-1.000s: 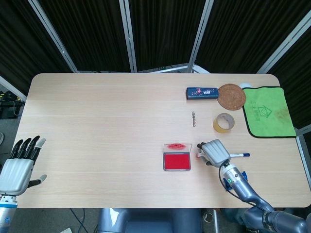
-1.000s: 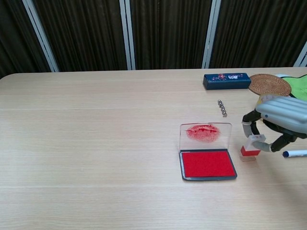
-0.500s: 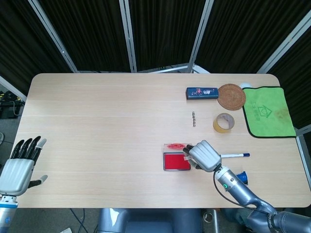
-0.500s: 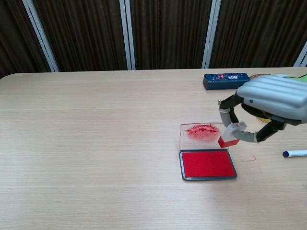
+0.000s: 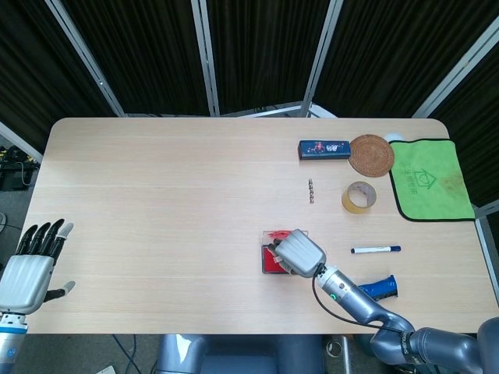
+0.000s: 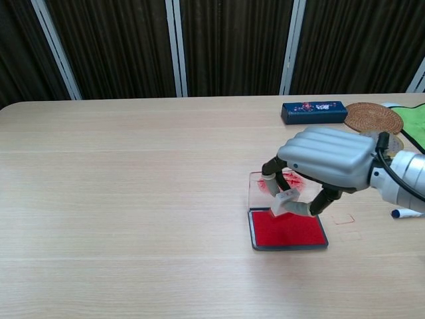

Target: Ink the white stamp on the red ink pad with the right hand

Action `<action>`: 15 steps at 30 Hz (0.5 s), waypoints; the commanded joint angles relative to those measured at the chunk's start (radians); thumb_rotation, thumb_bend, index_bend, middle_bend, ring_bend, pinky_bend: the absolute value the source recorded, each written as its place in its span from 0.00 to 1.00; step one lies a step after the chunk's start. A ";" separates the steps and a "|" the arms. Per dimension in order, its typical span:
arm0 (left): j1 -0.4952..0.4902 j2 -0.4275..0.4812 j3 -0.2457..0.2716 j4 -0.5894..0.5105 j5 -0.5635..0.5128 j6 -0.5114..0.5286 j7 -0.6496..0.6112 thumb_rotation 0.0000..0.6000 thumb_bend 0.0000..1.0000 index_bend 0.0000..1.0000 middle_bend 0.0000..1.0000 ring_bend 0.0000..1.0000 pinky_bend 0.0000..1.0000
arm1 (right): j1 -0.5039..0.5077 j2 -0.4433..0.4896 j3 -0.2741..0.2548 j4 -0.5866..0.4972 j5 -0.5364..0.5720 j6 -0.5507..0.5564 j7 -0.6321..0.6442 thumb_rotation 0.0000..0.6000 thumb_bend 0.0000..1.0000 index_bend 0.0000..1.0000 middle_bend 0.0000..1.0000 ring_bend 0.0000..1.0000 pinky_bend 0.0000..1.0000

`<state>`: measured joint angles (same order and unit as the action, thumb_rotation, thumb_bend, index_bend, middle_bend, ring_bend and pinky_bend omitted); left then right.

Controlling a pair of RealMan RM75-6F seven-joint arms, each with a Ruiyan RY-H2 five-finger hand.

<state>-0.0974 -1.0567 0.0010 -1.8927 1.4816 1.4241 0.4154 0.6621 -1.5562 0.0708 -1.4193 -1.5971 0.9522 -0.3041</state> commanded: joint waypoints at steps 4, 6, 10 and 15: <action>-0.001 -0.002 0.000 0.001 -0.002 -0.001 0.002 1.00 0.00 0.00 0.00 0.00 0.00 | 0.003 -0.025 -0.002 0.037 0.031 -0.012 0.007 1.00 0.38 0.55 0.56 0.83 1.00; -0.001 -0.002 0.000 0.000 -0.001 0.000 0.003 1.00 0.00 0.00 0.00 0.00 0.00 | 0.003 -0.032 -0.003 0.048 0.039 -0.015 0.006 1.00 0.38 0.55 0.56 0.83 1.00; -0.002 -0.001 0.001 -0.001 -0.002 0.000 0.002 1.00 0.00 0.00 0.00 0.00 0.00 | -0.001 -0.047 -0.006 0.070 0.058 -0.017 0.011 1.00 0.39 0.55 0.57 0.83 1.00; -0.004 -0.002 0.001 0.000 -0.004 -0.003 0.002 1.00 0.00 0.00 0.00 0.00 0.00 | -0.004 -0.056 -0.014 0.091 0.064 -0.013 0.020 1.00 0.39 0.55 0.57 0.83 1.00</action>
<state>-0.1015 -1.0584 0.0021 -1.8928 1.4777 1.4207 0.4173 0.6581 -1.6110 0.0578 -1.3301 -1.5341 0.9383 -0.2861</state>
